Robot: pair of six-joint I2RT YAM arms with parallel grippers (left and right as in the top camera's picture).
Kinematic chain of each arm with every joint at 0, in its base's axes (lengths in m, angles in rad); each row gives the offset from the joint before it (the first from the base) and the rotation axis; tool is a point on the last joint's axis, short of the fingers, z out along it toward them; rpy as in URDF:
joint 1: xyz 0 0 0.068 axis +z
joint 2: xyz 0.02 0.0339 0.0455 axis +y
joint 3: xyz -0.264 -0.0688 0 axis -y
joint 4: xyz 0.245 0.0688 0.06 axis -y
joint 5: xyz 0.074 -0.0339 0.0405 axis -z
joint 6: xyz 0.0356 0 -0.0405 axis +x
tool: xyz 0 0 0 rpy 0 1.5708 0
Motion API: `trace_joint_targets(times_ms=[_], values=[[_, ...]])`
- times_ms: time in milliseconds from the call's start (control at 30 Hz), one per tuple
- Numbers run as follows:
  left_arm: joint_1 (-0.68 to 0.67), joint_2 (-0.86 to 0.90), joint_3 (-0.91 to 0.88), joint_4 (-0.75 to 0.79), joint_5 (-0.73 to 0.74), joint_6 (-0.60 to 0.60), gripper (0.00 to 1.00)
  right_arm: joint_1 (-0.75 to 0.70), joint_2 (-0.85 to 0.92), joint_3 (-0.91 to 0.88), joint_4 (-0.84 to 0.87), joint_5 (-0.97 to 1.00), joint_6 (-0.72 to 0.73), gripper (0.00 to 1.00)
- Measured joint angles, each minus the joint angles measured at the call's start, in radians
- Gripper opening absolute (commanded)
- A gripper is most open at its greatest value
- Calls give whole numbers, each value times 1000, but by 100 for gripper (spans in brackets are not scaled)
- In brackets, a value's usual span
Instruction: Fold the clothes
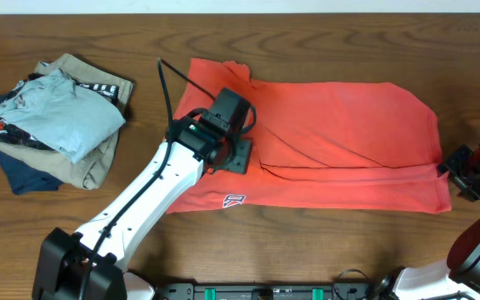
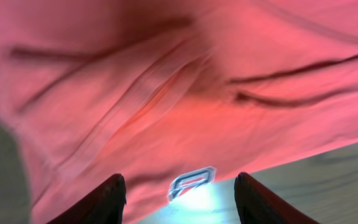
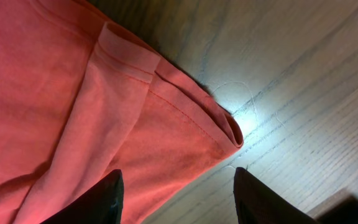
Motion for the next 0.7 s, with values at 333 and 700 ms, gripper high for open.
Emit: trace_joint_targets(times_ms=[333, 700], values=[[35, 3, -63, -32, -89, -106, 60, 0, 0, -11, 84, 0, -21, 52], [51, 4, -291, 149, -103, -199, 62, 0, 0, -167, 322, -47, -30, 45]])
